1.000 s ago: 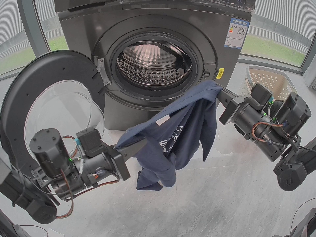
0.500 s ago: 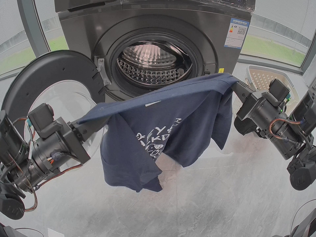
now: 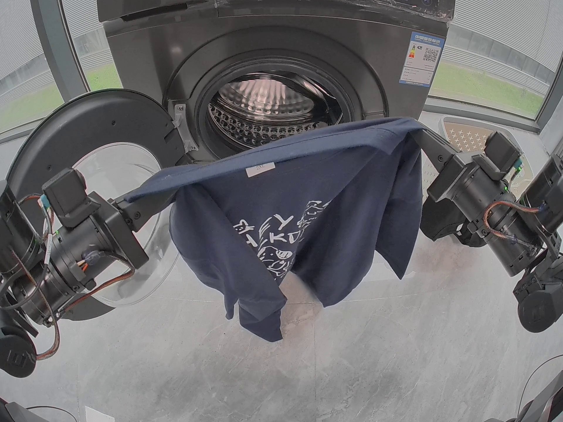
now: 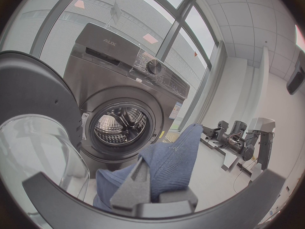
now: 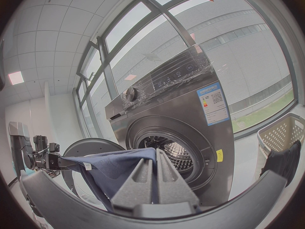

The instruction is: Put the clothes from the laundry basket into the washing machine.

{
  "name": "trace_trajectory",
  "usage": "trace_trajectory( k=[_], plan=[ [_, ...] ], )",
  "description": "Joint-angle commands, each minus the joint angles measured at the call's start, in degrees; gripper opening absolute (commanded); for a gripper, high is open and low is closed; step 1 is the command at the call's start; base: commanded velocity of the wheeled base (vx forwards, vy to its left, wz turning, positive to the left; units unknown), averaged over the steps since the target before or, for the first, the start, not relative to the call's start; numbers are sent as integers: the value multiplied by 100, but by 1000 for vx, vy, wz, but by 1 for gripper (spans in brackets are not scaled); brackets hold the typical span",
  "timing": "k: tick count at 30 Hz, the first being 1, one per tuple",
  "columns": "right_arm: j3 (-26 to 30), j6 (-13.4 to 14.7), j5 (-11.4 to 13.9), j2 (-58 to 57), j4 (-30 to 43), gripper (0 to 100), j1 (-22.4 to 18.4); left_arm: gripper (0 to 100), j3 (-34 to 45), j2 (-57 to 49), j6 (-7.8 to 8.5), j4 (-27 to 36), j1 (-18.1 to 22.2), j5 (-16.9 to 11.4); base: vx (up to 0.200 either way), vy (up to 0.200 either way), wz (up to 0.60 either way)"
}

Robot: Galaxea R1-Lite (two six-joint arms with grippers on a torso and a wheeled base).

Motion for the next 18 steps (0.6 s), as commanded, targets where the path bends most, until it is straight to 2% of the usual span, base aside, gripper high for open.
trace_trajectory(
  k=[1,4,9,12,15,18],
  plan=[
    [140,2,39,-1,-17,0,-137,0,-104,376,76,53,44,45,0,0,0],
    [369,2,91,34,-25,0,-234,0,-165,560,129,-26,52,212,0,0,0],
    [676,-24,188,34,-17,0,-207,0,-350,358,138,-158,52,291,0,0,0],
    [650,-95,188,26,-17,0,-172,0,-517,200,138,-158,35,405,0,0,0],
    [597,-112,197,26,-17,0,-163,0,-473,200,138,-158,-9,388,0,0,0],
    [782,-103,206,61,-17,0,-154,0,-402,261,138,-167,-167,379,0,0,0]
  ],
)
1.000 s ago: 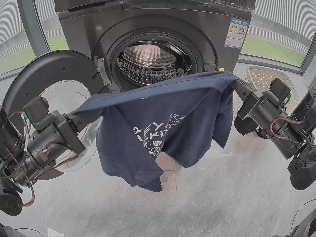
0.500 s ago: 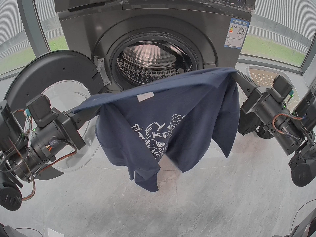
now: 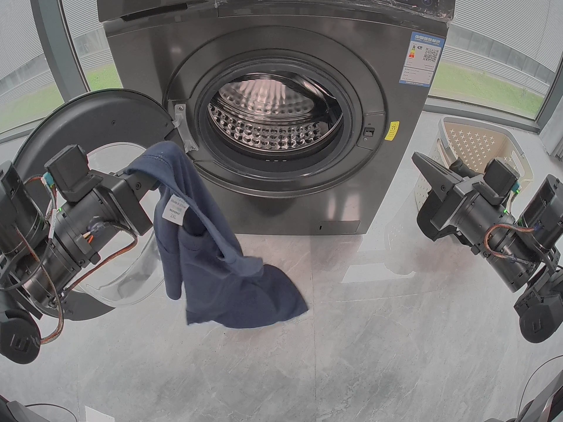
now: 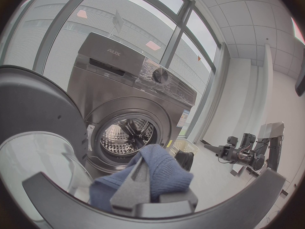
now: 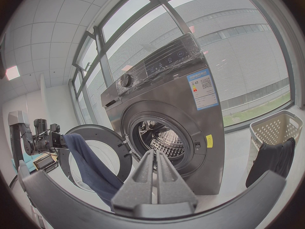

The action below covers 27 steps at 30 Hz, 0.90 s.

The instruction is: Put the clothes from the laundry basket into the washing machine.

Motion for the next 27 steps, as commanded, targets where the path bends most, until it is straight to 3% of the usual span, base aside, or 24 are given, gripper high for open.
trace_trajectory(
  k=[1,6,9,12,13,15,23,24,27],
  plan=[
    [198,-5,22,69,5,0,12,0,53,3,-6,-8,-220,-13,0,0,0],
    [312,4,30,262,5,0,83,0,132,-32,11,-17,-458,14,0,0,0],
    [374,66,-57,280,-3,0,672,0,105,-164,20,-17,-704,14,0,0,0],
    [470,110,-75,394,-12,0,970,0,35,-129,20,-8,-704,-21,0,0,0],
    [497,127,-66,473,-12,100,1023,0,-18,-102,20,-8,-695,-39,0,0,0],
    [558,118,-22,728,-12,100,1058,0,-194,56,2,-8,-651,-162,0,0,0],
    [532,66,101,1211,-127,100,1427,0,-317,302,11,-17,-554,-171,0,0,0],
    [558,-5,241,1484,-144,100,1682,0,-457,513,-6,-17,-449,-153,0,0,0],
    [523,-49,233,1730,-223,100,1972,0,-510,654,-6,-26,-255,-145,0,0,0]
  ],
)
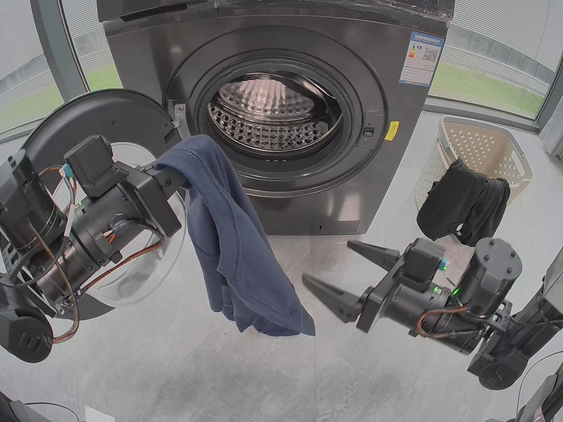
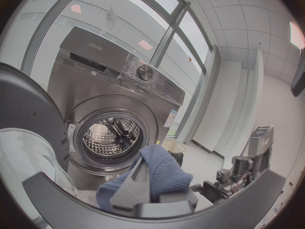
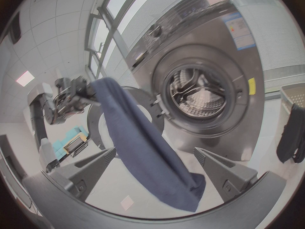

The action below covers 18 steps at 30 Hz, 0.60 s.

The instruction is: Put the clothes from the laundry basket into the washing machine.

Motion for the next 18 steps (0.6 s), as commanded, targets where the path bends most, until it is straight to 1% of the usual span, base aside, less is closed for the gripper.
trace_trajectory(
  k=[1,3,4,7,9,11,12,13,15,16,18],
  plan=[
    [-53,-62,47,664,-81,100,530,0,-165,402,-10,-6,260,16,0,0,0],
    [-89,-71,47,717,-81,100,574,0,-209,455,-10,-6,278,25,0,0,0],
    [-238,-71,47,857,-81,100,636,0,-218,481,-10,-6,287,34,0,0,0],
    [-405,-80,47,1033,-72,100,706,0,-244,516,-10,-6,313,87,0,0,0],
    [-642,-88,47,1270,-45,100,803,0,-271,569,-10,-6,331,122,0,0,0],
    [-888,-88,47,1472,-37,100,820,0,-271,578,-10,-24,331,122,0,0,0],
    [-906,-88,47,1490,-37,100,820,0,-271,578,-10,-24,331,122,0,0,0],
    [-1222,-88,47,1701,-10,100,847,0,-271,578,-10,-85,331,122,0,0,0],
    [-1249,-88,47,1710,-10,100,847,0,-271,578,-10,-94,331,131,0,0,0],
    [-1644,-115,47,1991,25,100,812,0,-279,569,-10,-217,322,131,0,0,0],
    [-1864,-176,56,2167,69,100,794,0,-288,560,-10,-244,313,131,0,0,0]
  ],
)
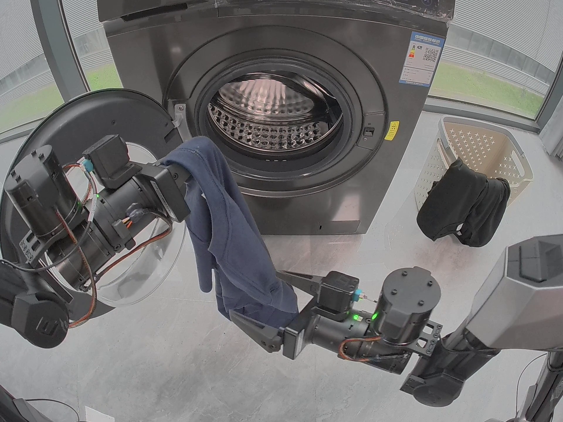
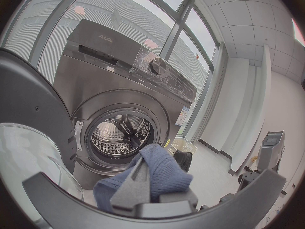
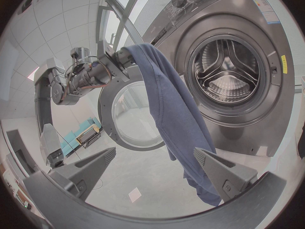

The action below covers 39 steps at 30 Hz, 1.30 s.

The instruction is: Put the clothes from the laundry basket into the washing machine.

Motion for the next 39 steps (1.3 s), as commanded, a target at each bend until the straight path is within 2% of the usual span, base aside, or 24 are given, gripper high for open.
trace_trajectory(
  k=[1,8,14,17,22,23,32,35,39],
  plan=[
    [-735,-78,11,760,84,100,-4,0,-19,19,-1,-134,-21,3,0,0,0],
    [-1297,-95,-24,1190,146,100,-83,0,-36,1,-10,-134,-56,3,0,0,0],
    [-2036,-175,-60,1542,277,100,-365,0,-36,-34,-1,-134,-74,-6,0,0,0],
    [-2203,-175,-86,1568,330,100,-444,0,-36,-43,-1,-134,-74,-6,0,0,0],
    [-2519,-175,-358,1647,436,100,-584,0,-45,-87,-10,-134,-74,-15,0,0,0],
    [-2537,-175,-376,1647,444,0,-593,0,-45,-87,-10,-134,-74,-15,0,0,0],
    [-2519,-175,-411,1551,444,0,-734,0,-28,-87,-10,-134,-74,-15,0,0,0],
    [-2229,-175,-411,1225,427,0,-769,0,-28,-87,-10,-134,-65,-15,0,0,0],
    [-1473,-183,-402,452,400,0,-874,0,-28,-87,-10,-134,-47,-15,0,0,0]
  ],
)
